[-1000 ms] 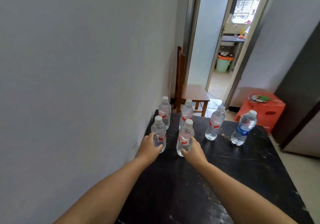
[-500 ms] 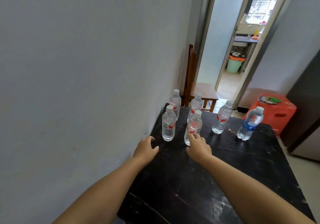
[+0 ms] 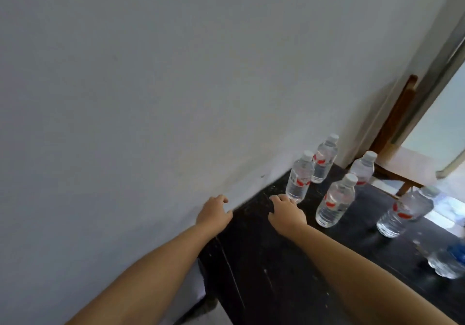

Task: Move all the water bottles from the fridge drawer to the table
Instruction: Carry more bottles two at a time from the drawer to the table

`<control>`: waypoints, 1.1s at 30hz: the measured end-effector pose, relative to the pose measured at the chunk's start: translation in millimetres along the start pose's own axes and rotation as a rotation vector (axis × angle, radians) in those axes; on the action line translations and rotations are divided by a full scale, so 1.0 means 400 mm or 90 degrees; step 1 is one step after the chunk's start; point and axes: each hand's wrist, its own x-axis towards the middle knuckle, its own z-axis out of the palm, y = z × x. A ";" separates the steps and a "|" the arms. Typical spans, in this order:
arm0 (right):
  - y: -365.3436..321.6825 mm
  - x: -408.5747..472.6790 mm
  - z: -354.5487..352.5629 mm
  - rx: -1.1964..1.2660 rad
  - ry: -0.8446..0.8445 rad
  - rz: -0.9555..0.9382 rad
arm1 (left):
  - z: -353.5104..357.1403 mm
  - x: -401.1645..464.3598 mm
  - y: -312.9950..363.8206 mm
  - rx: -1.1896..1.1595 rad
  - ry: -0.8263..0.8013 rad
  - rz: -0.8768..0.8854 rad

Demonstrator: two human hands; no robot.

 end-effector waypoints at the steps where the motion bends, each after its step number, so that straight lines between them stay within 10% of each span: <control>1: -0.008 -0.004 0.005 -0.003 -0.008 -0.020 | 0.004 -0.025 -0.009 0.001 0.007 -0.016; 17: -0.491 -0.250 0.109 -0.088 -0.111 -0.454 | -0.214 -0.578 -0.331 -0.030 0.265 -0.333; 33: -0.963 -1.047 0.417 -0.179 -0.194 -0.842 | -0.260 -1.536 -0.634 -0.106 0.484 -0.624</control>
